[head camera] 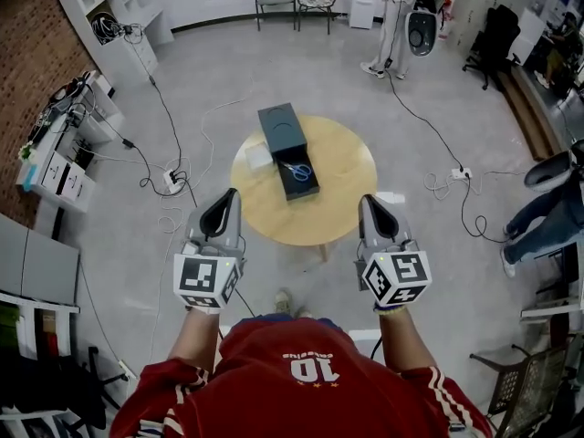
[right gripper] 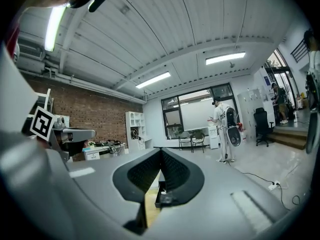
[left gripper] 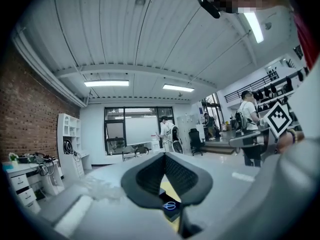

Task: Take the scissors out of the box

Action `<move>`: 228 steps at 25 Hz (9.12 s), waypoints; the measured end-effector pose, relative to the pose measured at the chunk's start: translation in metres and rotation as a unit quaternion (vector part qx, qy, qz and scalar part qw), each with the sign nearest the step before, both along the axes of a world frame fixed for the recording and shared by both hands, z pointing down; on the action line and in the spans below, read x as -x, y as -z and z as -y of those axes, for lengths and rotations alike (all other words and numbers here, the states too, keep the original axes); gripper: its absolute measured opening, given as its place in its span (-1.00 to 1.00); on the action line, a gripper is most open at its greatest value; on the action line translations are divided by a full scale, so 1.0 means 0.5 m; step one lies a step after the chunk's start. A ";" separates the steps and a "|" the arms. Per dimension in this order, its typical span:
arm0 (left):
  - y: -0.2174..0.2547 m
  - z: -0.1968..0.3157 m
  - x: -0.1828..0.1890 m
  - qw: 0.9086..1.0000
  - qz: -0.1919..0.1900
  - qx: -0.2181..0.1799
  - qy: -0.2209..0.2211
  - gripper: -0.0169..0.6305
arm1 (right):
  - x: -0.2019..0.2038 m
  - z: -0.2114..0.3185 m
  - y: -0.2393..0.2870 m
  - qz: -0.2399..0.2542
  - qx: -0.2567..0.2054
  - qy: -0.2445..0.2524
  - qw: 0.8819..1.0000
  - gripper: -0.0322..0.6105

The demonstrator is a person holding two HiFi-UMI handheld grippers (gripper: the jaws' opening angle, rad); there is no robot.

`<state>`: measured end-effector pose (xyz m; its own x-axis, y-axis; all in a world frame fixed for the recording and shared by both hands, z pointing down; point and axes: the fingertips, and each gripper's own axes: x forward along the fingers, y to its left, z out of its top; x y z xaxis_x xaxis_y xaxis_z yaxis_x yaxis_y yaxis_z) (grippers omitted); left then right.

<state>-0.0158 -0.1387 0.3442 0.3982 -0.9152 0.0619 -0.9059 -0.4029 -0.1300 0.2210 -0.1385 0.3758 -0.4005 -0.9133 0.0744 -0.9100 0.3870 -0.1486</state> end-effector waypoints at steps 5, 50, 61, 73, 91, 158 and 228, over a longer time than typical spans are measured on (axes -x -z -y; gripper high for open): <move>0.004 0.051 -0.003 1.000 -0.008 -0.006 -0.018 -0.94 | 0.013 0.035 0.014 -0.017 0.001 -0.007 1.000 -0.90; -0.027 0.169 0.102 0.995 -0.055 -0.010 -0.082 -0.94 | 0.176 0.120 0.070 -0.038 -0.066 -0.005 0.997 -0.63; -0.040 0.179 0.099 0.995 -0.059 -0.003 -0.077 -0.94 | 0.179 0.144 0.051 -0.039 -0.056 0.026 0.997 -0.44; -0.060 0.231 0.100 0.996 -0.059 0.011 -0.065 -0.94 | 0.204 0.226 -0.059 -0.085 -0.001 0.077 0.993 -0.44; -0.098 0.346 0.067 0.996 -0.066 0.037 -0.042 -0.94 | 0.224 0.367 -0.391 -0.223 0.141 0.233 0.936 -0.44; -0.236 0.420 0.156 0.991 -0.047 0.128 0.015 -0.94 | 0.239 0.509 -0.853 -0.390 0.457 0.286 0.746 -0.63; 0.007 0.179 0.061 0.994 -0.059 -0.017 -0.087 -0.94 | 0.189 0.156 0.075 -0.056 -0.048 -0.036 0.997 -0.64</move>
<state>-0.0465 -0.2280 0.3408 0.5529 -0.8329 -0.0240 -0.8329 -0.5517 -0.0436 0.1265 -0.2167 0.3384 -0.3286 -0.9441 0.0254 -0.9445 0.3285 -0.0094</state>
